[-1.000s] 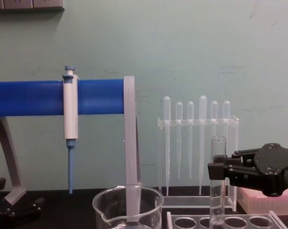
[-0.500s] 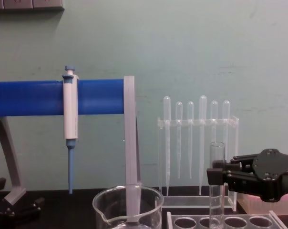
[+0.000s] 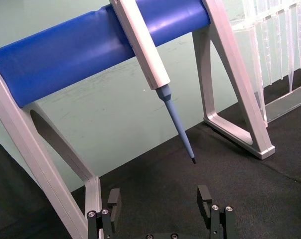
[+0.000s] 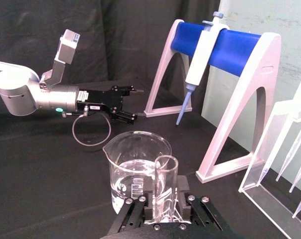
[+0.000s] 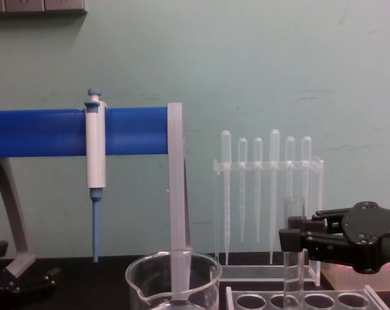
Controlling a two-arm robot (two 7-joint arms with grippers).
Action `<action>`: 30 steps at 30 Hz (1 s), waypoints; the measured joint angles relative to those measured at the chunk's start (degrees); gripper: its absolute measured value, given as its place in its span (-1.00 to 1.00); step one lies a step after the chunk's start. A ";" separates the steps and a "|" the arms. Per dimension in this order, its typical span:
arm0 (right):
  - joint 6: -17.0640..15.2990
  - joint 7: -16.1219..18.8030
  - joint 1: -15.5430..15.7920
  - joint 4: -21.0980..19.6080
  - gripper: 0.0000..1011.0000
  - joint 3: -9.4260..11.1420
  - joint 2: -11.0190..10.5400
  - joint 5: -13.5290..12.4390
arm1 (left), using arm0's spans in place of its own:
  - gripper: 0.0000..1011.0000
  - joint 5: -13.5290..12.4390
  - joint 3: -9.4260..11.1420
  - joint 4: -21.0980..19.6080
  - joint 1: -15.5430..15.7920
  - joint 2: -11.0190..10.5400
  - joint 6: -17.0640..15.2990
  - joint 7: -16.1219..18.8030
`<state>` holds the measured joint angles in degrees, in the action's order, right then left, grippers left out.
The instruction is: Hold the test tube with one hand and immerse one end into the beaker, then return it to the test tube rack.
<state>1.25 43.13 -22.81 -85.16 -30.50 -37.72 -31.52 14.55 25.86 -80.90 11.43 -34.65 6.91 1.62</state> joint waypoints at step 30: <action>2.76 -7.37 4.70 -9.92 0.98 6.88 -0.59 -1.90 | 0.98 0.00 0.00 0.00 0.00 0.00 0.00 0.00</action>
<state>4.01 35.76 -18.11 -95.08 -23.62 -38.31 -33.42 14.55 25.86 -80.90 11.43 -34.65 6.91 1.62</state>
